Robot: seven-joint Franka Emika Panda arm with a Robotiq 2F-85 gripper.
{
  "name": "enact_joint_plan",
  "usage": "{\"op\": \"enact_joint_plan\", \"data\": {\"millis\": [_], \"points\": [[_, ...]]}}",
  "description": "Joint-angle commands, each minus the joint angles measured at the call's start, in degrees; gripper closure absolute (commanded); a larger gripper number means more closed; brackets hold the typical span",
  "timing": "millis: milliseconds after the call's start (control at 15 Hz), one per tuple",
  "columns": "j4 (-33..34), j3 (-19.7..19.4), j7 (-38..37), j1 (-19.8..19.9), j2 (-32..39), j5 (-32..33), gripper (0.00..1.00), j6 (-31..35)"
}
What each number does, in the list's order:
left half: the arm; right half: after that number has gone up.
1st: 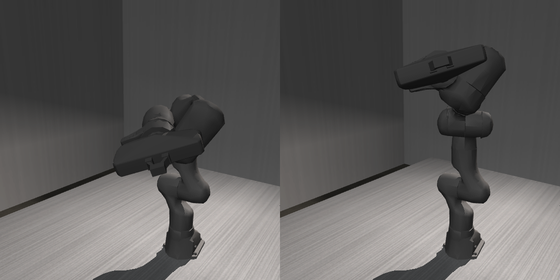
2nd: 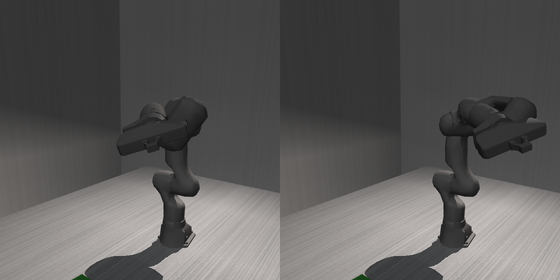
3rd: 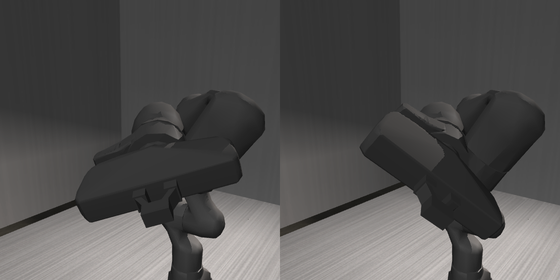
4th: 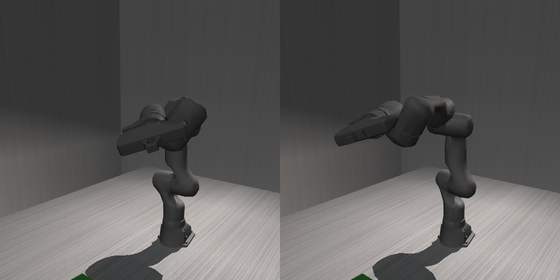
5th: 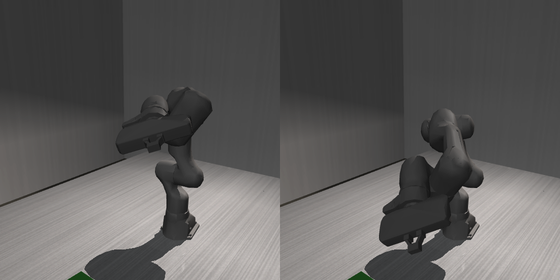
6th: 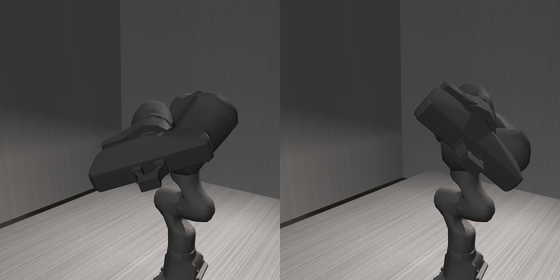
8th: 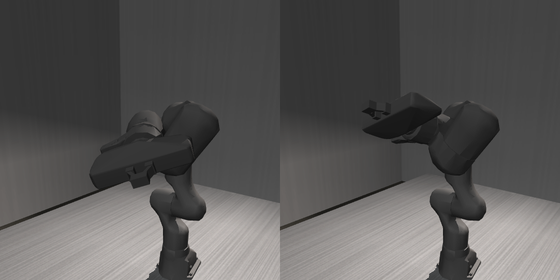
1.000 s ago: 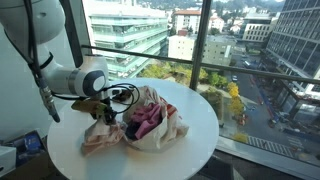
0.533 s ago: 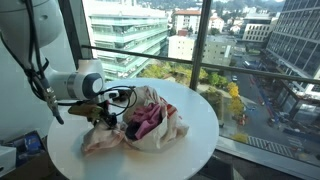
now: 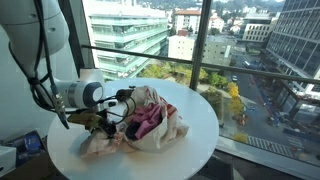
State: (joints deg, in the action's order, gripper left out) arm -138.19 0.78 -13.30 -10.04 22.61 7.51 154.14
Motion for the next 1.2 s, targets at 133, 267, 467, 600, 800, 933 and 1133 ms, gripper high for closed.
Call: {"op": "enact_joint_plan", "data": {"millis": [133, 267, 467, 600, 800, 933, 1133], "points": [[0.47, 0.15, 0.46, 0.11, 0.46, -1.15, 0.48, 0.11], [0.75, 0.78, 1.08, 0.86, 0.35, -2.33, 0.63, -0.73], [1.89, 4.56, 6.34, 4.74, -0.47, -9.21, 0.84, -4.93], [3.06, 6.44, 10.52, 7.45, -1.78, -14.51, 0.89, -7.92], [4.03, 4.77, 10.91, 8.73, -5.03, -16.32, 0.89, -9.12], [4.34, 2.28, 8.57, 8.61, -7.16, -14.11, 0.87, -8.25], [4.22, -1.21, 6.16, 8.70, -11.29, -11.50, 0.87, -6.86]]}}
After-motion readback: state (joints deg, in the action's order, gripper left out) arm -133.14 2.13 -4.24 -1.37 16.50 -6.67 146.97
